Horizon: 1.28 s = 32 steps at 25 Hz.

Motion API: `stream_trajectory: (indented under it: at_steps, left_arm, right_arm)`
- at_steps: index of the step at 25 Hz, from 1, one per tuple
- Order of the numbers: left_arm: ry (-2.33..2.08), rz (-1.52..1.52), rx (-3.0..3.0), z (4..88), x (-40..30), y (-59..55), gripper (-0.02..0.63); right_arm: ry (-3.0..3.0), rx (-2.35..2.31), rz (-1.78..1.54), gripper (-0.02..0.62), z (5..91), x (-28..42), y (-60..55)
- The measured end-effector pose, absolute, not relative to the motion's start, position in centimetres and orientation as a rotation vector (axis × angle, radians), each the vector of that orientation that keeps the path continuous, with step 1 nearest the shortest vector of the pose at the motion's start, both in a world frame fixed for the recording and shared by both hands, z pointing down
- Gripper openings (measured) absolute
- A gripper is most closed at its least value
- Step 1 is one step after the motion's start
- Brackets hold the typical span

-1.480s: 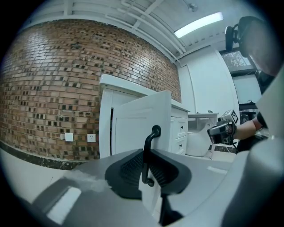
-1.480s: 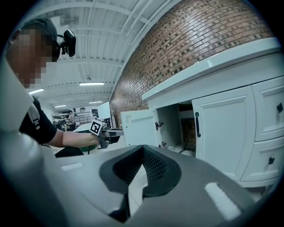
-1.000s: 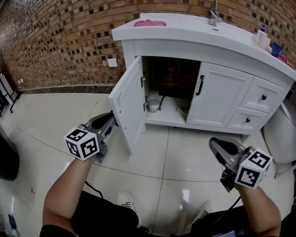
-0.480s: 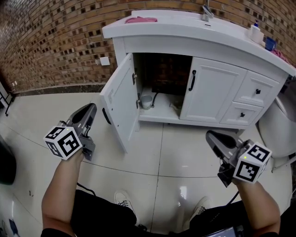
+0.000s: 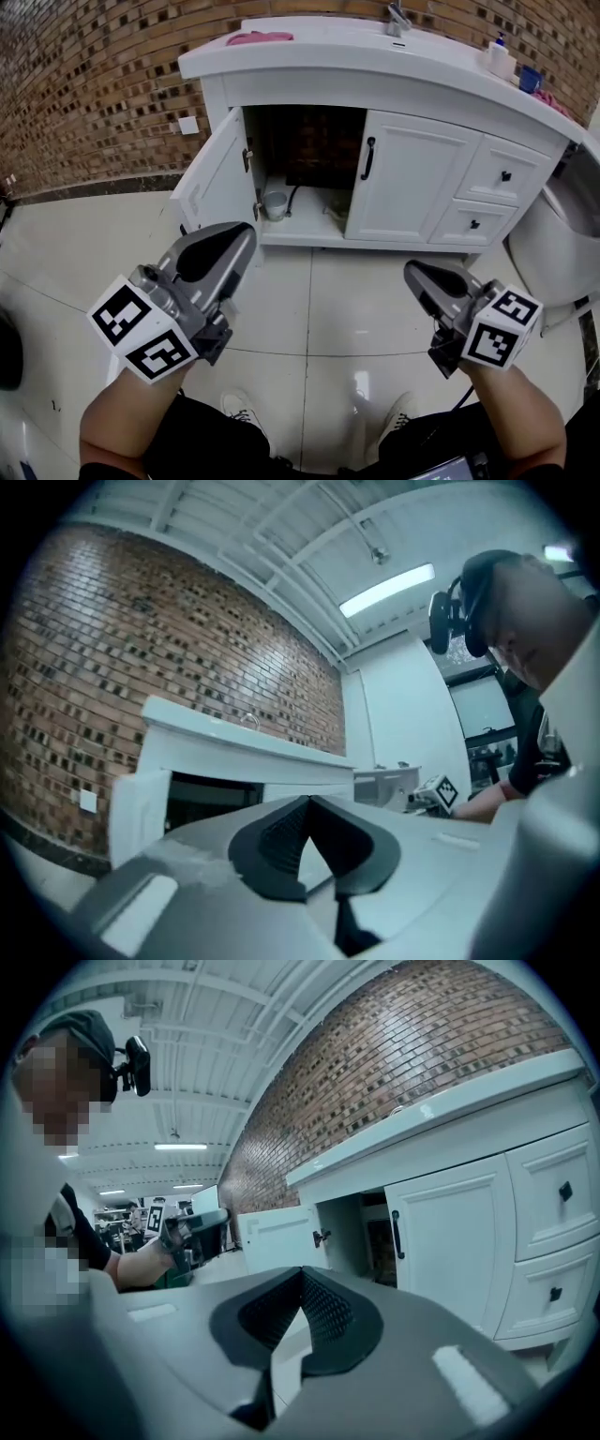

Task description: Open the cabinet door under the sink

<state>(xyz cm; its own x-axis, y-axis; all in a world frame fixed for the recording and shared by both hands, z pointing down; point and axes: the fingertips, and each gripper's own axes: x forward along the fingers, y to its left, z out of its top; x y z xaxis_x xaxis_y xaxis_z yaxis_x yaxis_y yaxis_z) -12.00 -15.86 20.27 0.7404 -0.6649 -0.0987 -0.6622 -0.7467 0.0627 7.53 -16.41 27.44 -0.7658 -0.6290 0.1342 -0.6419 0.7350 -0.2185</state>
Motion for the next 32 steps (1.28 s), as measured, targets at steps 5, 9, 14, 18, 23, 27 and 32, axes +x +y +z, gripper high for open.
stream_trajectory:
  at_steps: [5, 9, 14, 18, 23, 27, 32]
  left_arm:
    - [-0.844, 0.011, 2.863, 26.1, -5.0, -15.2, 0.006]
    - [-0.791, 0.058, 2.881, 27.6, -2.7, -14.5, 0.006]
    - [-0.776, 0.077, 2.892, 28.1, -2.5, -13.7, 0.006]
    - [-0.786, 0.068, 2.867, 28.3, -2.9, -13.8, 0.006]
    - [-0.812, 0.075, 2.858, 28.6, -3.3, -14.0, 0.007]
    - [-0.817, 0.104, 2.863, 29.2, -3.2, -14.0, 0.007]
    - [-0.828, 0.095, 2.862, 29.1, -3.3, -14.0, 0.007]
  right_arm:
    - [-2.882, 1.047, 0.425, 0.005, 27.6, 7.2, -15.9]
    - [-2.89, 1.005, 0.407, 0.005, 27.6, 6.3, -14.5]
    - [-2.878, 0.964, 0.383, 0.005, 28.1, 5.9, -13.2]
    - [-2.854, 0.952, 0.412, 0.005, 29.0, 6.0, -13.3]
    - [-2.845, 0.948, 0.406, 0.005, 29.4, 5.4, -13.5]
    - [-2.846, 0.947, 0.398, 0.005, 29.2, 5.2, -13.6]
    - [-2.843, 0.938, 0.389, 0.005, 29.3, 5.1, -13.4]
